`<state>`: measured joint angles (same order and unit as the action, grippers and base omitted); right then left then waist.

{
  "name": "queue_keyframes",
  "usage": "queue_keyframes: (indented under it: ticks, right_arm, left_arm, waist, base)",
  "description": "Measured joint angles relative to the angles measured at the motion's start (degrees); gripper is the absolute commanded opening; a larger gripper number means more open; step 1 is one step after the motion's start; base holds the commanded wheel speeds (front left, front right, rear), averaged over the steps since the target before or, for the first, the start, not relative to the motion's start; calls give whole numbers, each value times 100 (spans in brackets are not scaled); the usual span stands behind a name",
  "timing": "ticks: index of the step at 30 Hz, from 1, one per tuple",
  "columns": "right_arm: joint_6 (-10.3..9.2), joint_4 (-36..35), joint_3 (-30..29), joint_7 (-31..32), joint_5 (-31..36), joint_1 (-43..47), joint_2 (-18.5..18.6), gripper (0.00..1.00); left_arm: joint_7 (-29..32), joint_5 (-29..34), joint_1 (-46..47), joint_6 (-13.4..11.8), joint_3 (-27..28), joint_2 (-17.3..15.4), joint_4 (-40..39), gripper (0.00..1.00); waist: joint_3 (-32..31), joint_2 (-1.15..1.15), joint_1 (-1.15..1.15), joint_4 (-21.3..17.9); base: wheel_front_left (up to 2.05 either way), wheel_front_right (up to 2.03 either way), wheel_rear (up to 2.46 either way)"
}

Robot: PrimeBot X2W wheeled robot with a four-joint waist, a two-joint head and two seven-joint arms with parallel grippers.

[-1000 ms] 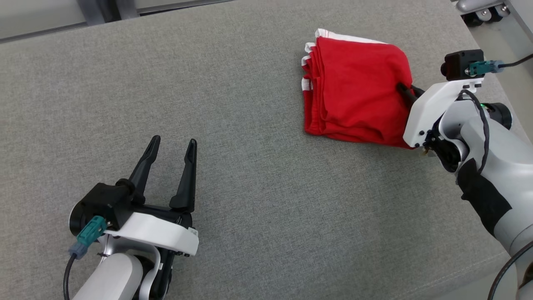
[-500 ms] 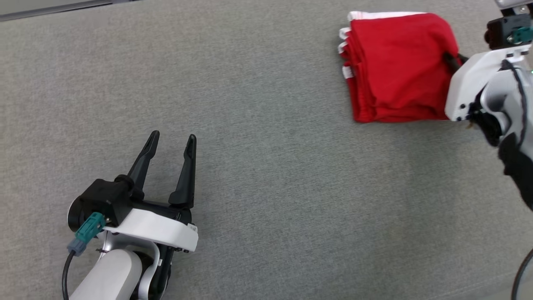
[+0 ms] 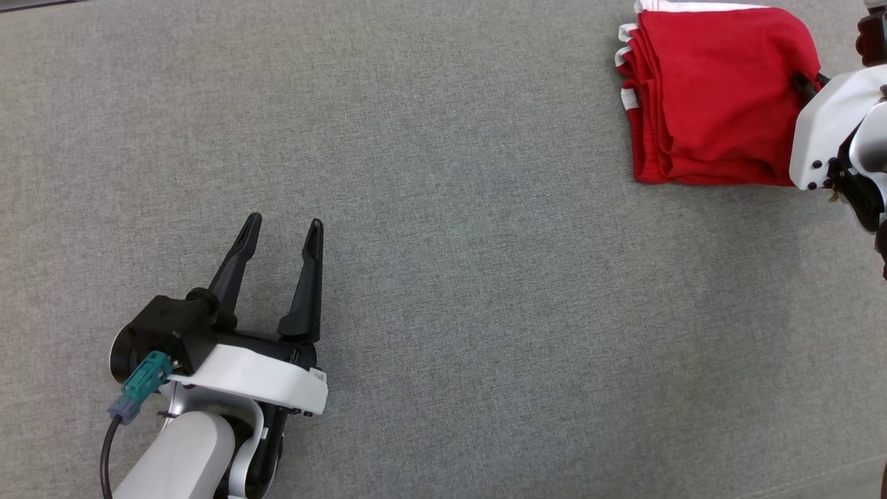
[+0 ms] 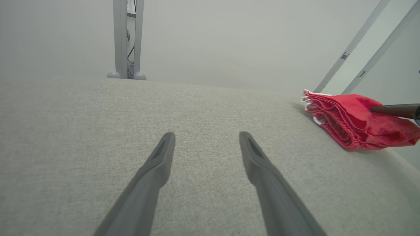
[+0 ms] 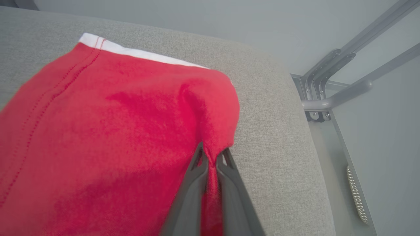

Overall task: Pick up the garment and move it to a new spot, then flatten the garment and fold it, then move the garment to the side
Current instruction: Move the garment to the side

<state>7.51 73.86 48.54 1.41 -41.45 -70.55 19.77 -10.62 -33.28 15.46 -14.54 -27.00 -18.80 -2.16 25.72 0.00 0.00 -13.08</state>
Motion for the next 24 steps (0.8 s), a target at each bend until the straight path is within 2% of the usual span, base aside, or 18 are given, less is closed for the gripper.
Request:
queue_keyframes:
  ticks: [15, 17, 19, 23, 24]
  right_arm:
    - [0, 1, -595, 268, 962, -80, 68, 0]
    - [0, 1, -680, 268, 1091, -80, 74, 11]
    - [0, 1, -773, 268, 1209, -78, 64, 28]
    - [0, 1, -999, 280, 1552, -74, 71, 49]
    - [0, 2, -1069, 287, 1652, -73, 75, 78]
  left_arm:
    - [-58, -56, 42, -5, -12, 33, 77, 100]
    - [-74, -56, 42, 7, -12, 37, 90, 100]
    - [-75, -63, 42, 10, -11, 37, 100, 100]
    - [-83, -63, 42, 0, -7, 32, 99, 100]
    - [-82, -63, 42, 0, -8, 27, 97, 100]
  waist:
    - [78, 0, 0, 116]
    - [78, 0, 0, 124]
    - [76, 0, 0, 123]
    - [78, 0, 0, 110]
    - [82, 0, 0, 109]
  base:
    - [0, 0, 0]
    - [0, 0, 0]
    - [0, 0, 0]
    - [0, 0, 0]
    - [0, 0, 0]
